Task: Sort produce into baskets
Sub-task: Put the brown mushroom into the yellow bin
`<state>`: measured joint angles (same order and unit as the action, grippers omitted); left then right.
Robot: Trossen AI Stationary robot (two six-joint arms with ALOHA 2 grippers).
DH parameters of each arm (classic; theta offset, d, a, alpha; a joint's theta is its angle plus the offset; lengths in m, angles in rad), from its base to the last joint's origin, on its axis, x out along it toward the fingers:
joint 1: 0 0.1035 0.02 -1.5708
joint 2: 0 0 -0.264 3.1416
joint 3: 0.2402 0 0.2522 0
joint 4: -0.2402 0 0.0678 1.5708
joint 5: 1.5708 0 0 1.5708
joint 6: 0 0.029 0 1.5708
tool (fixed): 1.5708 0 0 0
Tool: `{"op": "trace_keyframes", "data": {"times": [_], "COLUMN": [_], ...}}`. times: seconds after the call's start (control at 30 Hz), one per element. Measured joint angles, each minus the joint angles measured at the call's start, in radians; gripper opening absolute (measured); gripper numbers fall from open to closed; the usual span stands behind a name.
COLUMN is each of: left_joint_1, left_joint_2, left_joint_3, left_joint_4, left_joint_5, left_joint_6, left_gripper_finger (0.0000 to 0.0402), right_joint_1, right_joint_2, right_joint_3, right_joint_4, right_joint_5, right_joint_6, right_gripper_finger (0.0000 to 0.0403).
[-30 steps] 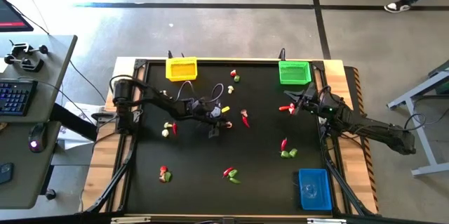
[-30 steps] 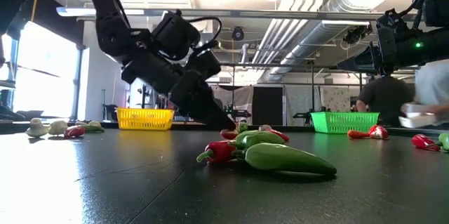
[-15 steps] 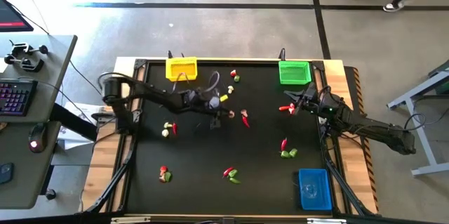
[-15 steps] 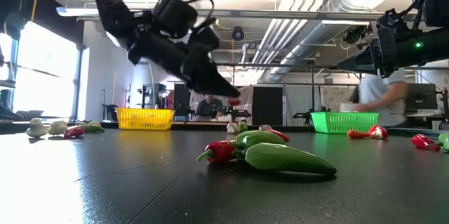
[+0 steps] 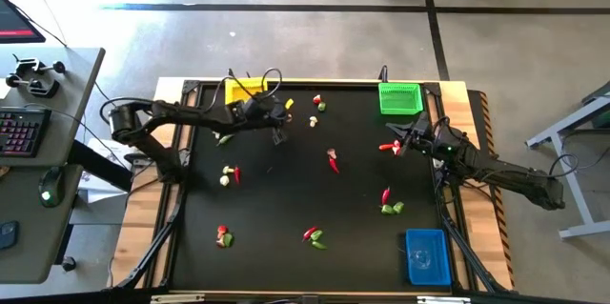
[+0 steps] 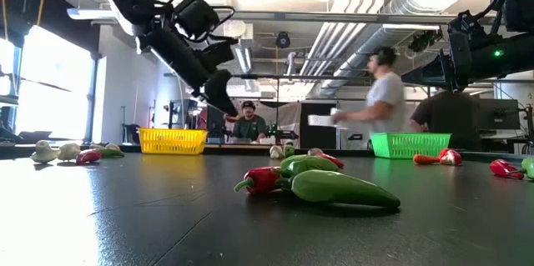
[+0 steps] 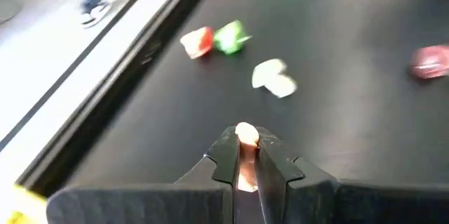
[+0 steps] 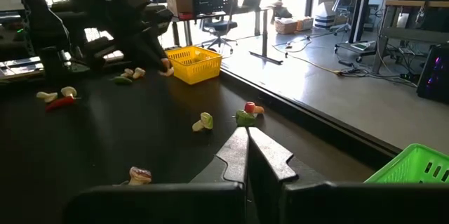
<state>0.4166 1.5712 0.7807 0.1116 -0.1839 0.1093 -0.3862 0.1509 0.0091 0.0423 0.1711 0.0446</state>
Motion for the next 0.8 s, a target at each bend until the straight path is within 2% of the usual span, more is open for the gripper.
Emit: {"op": "trace_keyframes", "data": {"times": [0.23, 0.37, 0.53, 0.7, 0.8], "left_joint_1": [0.036, 0.035, 0.035, 0.007, -0.021], "left_joint_2": [0.000, 0.000, -0.028, -0.123, -0.185], "left_joint_3": [0.000, -0.005, -0.107, -0.242, -0.307], "left_joint_4": [-0.064, -0.049, 0.135, 0.355, 0.487], "left_joint_5": [-0.146, -0.162, -0.134, -0.122, -0.034], "left_joint_6": [-0.003, -0.006, -0.019, -0.069, -0.074], "left_gripper_finger": [0.0016, 0.0016, 0.0016, 0.0016, 0.0016], "right_joint_1": [0.000, 0.000, 0.000, 0.000, 0.000], "right_joint_2": [0.000, 0.000, 0.000, 0.000, 0.000], "right_joint_3": [0.000, 0.000, 0.000, 0.000, 0.000], "right_joint_4": [0.000, 0.000, 0.000, 0.000, 0.000], "right_joint_5": [0.000, 0.000, 0.000, 0.000, 0.000], "right_joint_6": [0.000, 0.000, 0.000, 0.000, 0.000], "right_gripper_finger": [0.0000, 0.0000, 0.0000, 0.0000, 0.0000]}}
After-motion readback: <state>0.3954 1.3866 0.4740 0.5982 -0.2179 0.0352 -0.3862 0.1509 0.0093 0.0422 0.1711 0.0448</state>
